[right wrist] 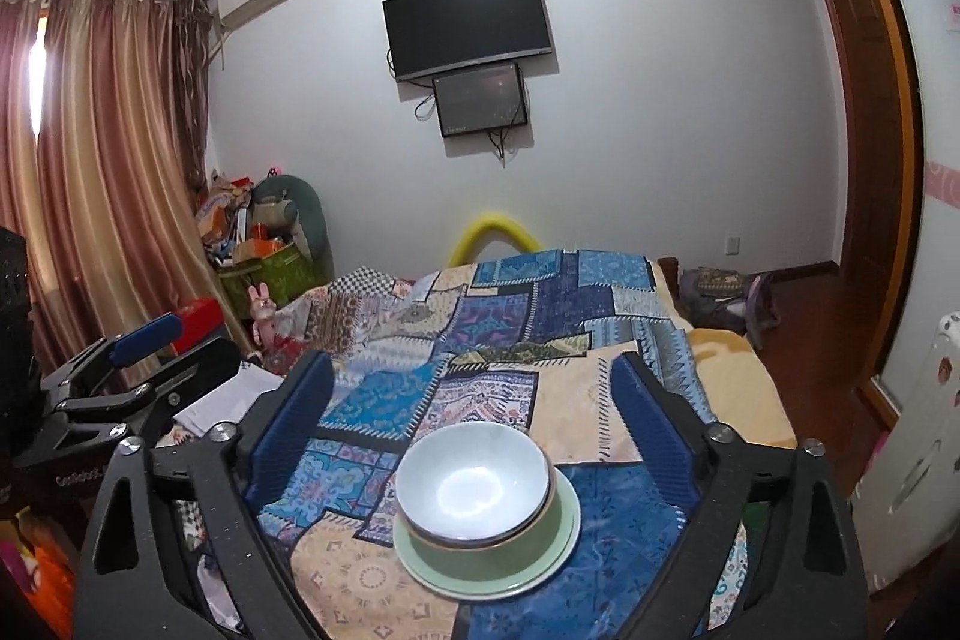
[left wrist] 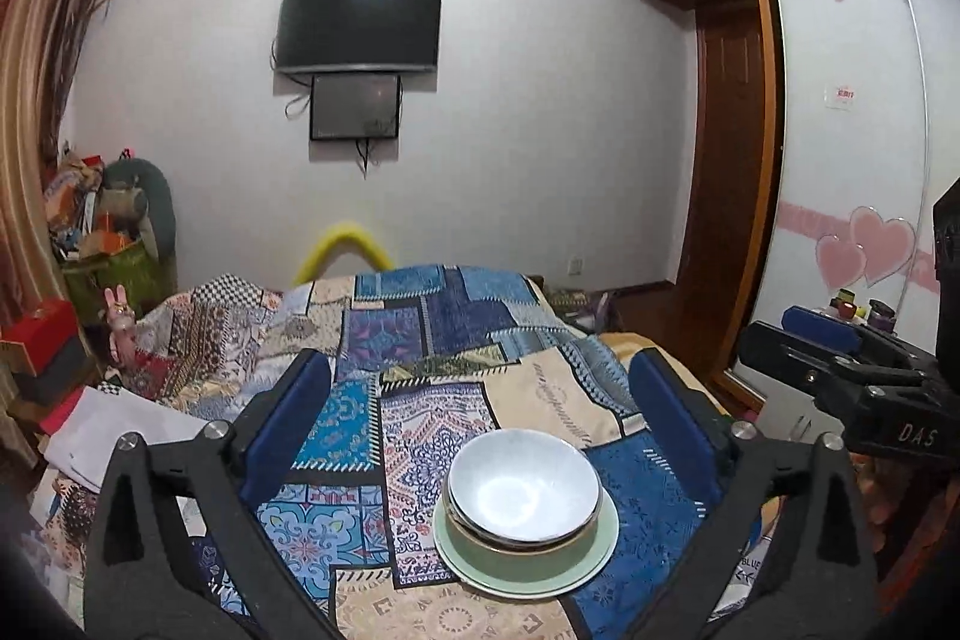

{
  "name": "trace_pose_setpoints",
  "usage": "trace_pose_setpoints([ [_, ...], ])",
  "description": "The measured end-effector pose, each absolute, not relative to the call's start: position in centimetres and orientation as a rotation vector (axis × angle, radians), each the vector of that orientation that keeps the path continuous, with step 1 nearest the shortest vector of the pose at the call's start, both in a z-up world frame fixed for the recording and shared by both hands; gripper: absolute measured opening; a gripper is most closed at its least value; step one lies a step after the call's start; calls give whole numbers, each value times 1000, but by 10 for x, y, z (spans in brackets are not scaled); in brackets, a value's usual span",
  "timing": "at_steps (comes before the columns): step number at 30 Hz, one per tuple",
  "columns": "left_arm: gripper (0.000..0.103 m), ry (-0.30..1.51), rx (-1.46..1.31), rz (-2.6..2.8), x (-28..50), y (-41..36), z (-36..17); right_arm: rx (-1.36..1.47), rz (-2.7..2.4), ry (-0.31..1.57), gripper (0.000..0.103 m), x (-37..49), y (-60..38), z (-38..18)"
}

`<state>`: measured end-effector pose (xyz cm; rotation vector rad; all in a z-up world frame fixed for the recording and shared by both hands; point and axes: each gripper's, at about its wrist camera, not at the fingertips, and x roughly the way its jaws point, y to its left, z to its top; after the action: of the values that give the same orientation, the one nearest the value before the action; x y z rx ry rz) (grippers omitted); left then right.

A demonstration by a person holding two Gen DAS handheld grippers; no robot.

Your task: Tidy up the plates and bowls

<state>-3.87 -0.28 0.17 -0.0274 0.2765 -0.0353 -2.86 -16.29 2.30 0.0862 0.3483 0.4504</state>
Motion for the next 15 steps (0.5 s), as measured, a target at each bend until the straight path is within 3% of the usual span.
trace_pose_setpoints([
  [15,103,245,-38,-29,-48,-3,4,60,434,318,103,-38,-165,23],
])
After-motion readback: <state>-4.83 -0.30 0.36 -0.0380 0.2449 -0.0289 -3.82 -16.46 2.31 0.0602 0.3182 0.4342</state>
